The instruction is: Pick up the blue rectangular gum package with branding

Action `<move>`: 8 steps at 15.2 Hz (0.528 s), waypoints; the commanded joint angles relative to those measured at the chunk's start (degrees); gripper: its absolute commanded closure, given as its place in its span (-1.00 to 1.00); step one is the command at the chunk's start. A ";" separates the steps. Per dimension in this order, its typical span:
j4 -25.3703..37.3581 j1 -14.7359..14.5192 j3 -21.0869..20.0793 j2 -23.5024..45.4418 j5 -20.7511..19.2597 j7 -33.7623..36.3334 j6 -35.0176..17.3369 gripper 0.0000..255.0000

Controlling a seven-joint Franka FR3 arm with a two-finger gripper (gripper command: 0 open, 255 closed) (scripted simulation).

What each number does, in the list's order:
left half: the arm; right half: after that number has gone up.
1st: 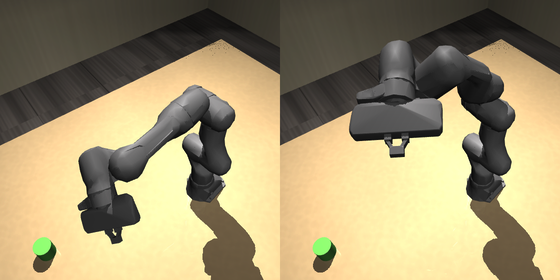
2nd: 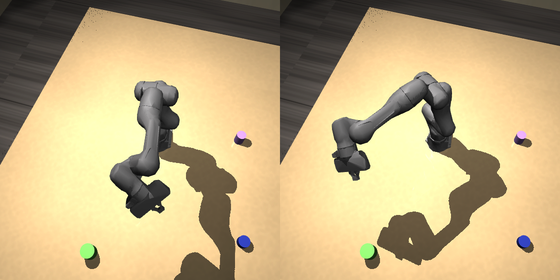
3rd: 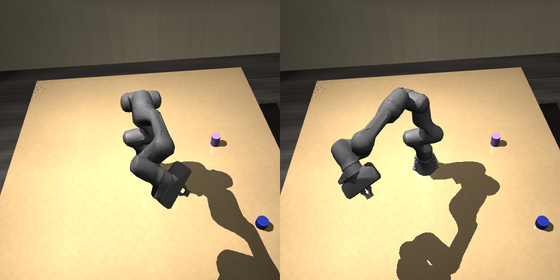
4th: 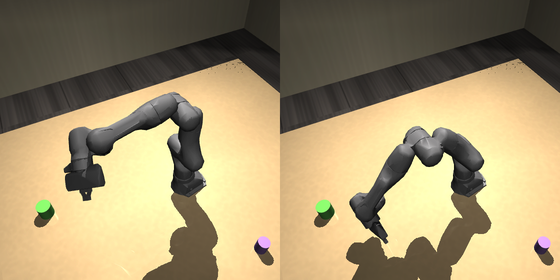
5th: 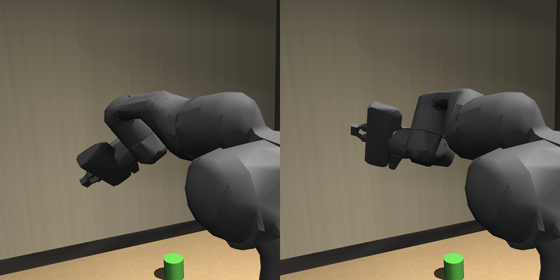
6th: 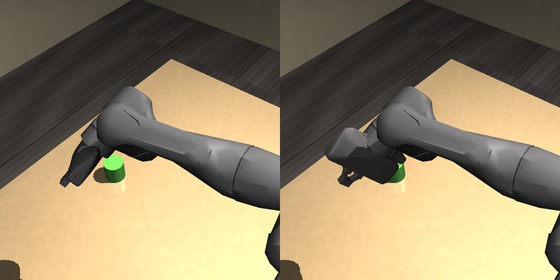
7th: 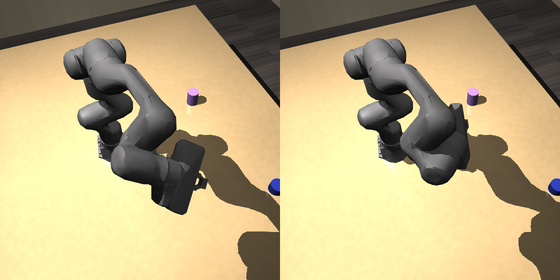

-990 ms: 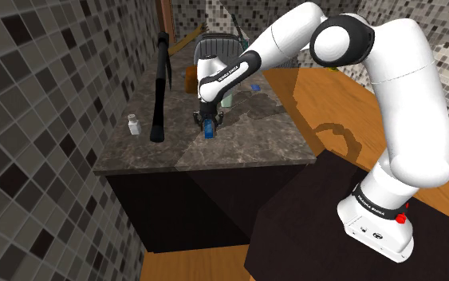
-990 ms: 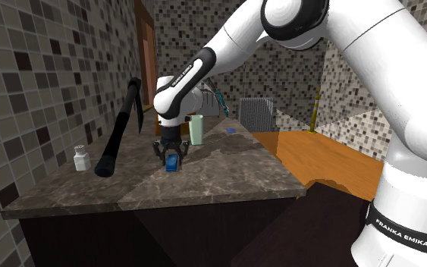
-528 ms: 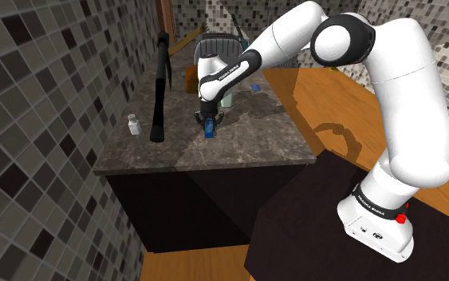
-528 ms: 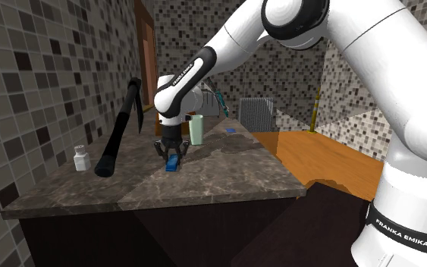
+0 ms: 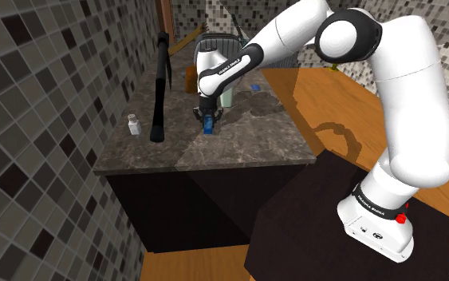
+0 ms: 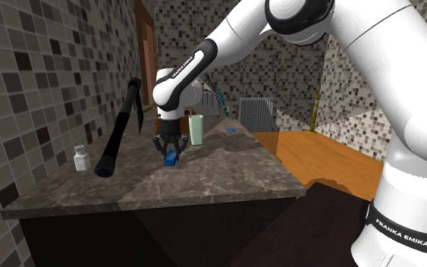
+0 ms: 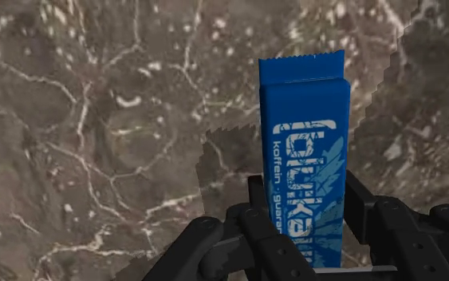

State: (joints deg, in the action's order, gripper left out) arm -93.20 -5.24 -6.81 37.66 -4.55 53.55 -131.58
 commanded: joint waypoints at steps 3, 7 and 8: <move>0.25 0.12 -0.18 -1.89 0.24 -0.11 2.14 1.00; 0.71 0.22 -0.35 -3.63 0.47 -0.22 4.33 1.00; 0.83 0.25 -0.39 -4.06 0.53 -0.25 4.88 1.00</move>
State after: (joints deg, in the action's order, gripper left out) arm -92.37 -5.02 -7.15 34.11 -4.09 53.32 -127.22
